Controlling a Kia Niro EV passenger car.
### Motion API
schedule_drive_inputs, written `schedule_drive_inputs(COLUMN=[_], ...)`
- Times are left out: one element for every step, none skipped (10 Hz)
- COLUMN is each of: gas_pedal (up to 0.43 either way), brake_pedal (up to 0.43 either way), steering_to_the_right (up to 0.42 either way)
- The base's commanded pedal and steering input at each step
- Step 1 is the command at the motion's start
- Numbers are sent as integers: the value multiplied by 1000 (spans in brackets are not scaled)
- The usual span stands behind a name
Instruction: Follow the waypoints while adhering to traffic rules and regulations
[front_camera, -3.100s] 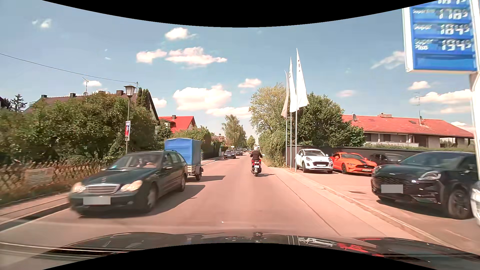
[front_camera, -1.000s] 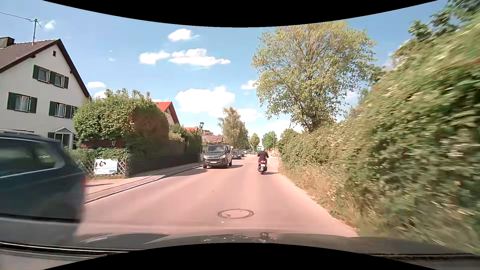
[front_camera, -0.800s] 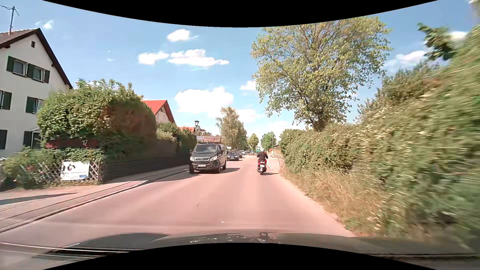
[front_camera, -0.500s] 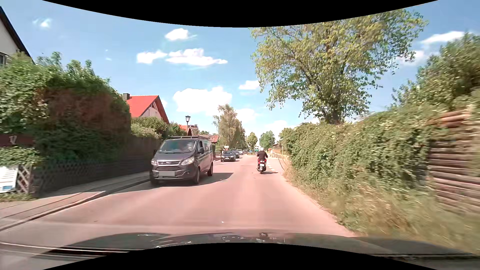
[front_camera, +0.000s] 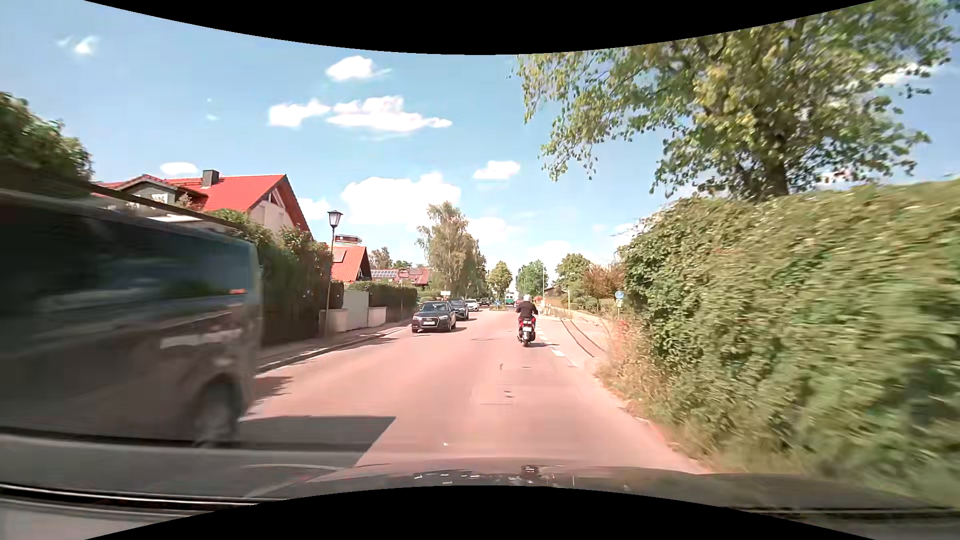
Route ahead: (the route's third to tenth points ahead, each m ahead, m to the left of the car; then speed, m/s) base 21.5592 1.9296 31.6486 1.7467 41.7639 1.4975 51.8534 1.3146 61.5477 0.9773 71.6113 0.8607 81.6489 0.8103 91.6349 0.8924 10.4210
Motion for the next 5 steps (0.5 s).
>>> schedule_drive_inputs(gas_pedal=[228,228,228,228,228], brake_pedal=[12,12,12,12,12], steering_to_the_right=[10,10,10,10,10])
